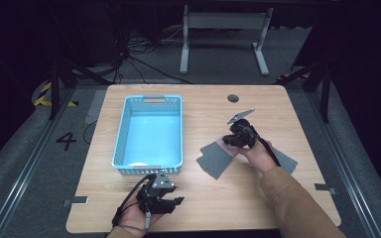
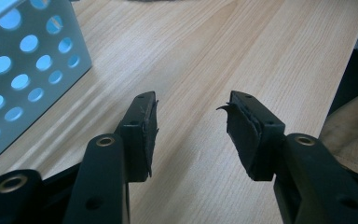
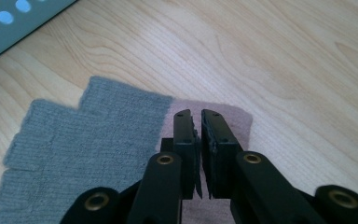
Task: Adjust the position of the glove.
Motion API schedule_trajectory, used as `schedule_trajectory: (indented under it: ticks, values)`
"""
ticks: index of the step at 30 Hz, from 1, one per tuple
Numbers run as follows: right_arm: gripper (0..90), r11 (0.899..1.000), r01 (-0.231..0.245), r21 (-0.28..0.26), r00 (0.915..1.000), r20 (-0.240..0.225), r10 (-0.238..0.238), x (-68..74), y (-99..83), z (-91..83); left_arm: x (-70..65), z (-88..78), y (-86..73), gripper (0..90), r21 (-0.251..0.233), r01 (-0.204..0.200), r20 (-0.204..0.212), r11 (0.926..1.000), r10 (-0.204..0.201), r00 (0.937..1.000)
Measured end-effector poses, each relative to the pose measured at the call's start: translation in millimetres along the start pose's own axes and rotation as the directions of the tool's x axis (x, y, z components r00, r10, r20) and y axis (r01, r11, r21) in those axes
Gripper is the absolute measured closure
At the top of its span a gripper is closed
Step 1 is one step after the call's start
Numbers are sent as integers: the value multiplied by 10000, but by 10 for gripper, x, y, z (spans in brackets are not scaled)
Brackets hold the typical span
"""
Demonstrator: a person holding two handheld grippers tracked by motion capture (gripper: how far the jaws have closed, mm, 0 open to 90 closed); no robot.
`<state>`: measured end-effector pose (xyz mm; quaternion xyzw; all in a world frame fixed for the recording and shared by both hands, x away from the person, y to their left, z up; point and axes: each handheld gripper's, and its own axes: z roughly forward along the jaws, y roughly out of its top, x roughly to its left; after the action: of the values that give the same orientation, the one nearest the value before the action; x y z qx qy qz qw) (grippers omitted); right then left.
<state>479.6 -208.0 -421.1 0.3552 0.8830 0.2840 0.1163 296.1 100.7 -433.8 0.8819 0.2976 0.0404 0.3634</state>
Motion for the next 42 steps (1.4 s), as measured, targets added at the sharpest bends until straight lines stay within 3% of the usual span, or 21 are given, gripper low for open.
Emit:
schedule_trajectory:
  ticks: [11,13,21,27,39,42]
  values:
    - [844,9991,420,-91,9991,27,-419,29,28,-12,-13,17,11,530,15,-97,-19,10000,97,10000]
    - [847,9998,121,186,9999,46,-122,5,12,28,-15,16,7,530,-13,-83,-5,10000,83,10000]
    - [851,9993,44,378,10000,23,-45,2,-37,72,-15,14,2,528,26,-81,2,10000,81,10000]
    - [852,9982,-345,481,9994,-3,345,30,-120,22,-22,25,3,527,1,-73,33,10000,73,10000]
    - [891,9935,-823,784,9965,-96,833,198,-356,-144,-41,64,40,526,125,-218,114,9997,216,9997]
    - [892,9935,-751,859,9970,-109,763,288,-417,-194,-36,66,43,525,150,-251,103,9996,250,9996]
